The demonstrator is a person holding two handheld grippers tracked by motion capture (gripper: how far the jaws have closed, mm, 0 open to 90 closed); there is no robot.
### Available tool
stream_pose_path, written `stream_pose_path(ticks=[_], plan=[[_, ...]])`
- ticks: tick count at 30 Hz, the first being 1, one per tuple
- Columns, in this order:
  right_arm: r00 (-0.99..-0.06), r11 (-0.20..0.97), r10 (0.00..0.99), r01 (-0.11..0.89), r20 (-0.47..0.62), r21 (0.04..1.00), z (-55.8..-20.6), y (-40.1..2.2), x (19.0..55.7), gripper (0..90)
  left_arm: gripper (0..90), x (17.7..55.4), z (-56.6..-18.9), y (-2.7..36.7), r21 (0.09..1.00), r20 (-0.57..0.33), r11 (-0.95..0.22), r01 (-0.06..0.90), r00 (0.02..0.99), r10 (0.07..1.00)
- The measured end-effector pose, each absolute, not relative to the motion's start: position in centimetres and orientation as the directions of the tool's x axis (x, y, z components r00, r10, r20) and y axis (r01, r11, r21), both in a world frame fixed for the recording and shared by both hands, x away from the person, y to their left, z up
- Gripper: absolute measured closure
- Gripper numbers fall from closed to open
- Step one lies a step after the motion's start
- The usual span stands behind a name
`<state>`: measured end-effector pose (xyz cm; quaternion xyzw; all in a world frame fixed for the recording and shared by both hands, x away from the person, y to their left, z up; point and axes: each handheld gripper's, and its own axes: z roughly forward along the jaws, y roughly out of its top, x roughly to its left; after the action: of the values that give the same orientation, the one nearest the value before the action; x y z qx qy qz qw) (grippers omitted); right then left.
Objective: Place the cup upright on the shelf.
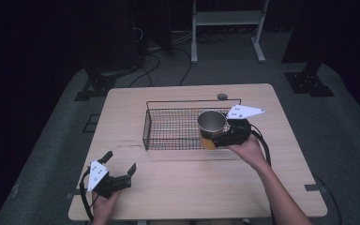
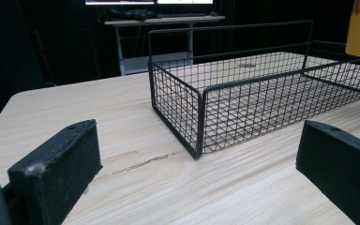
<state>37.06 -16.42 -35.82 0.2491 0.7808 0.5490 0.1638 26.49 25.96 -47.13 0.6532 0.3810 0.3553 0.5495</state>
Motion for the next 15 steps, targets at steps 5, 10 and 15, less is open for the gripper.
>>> stream_pose_path(ticks=[5, 10, 15], plan=[[-0.819, 0.272, 0.573, 0.217, 0.023, 0.937, -35.5, -16.3, 38.0, 11.9, 0.0, 26.5, -47.1, 26.0, 0.989, 0.046, -0.106, 0.107, 0.458, 0.888], [-0.818, 0.276, 0.575, 0.217, 0.020, 0.936, -34.9, -16.0, 39.1, 11.9, 0.0, 26.5, -47.1, 26.0, 0.989, 0.045, -0.106, 0.108, 0.458, 0.888], [-0.817, 0.266, 0.576, 0.219, 0.028, 0.939, -34.4, -15.9, 40.0, 11.9, 0.0, 26.5, -47.1, 26.0, 0.988, 0.047, -0.108, 0.107, 0.458, 0.888]])
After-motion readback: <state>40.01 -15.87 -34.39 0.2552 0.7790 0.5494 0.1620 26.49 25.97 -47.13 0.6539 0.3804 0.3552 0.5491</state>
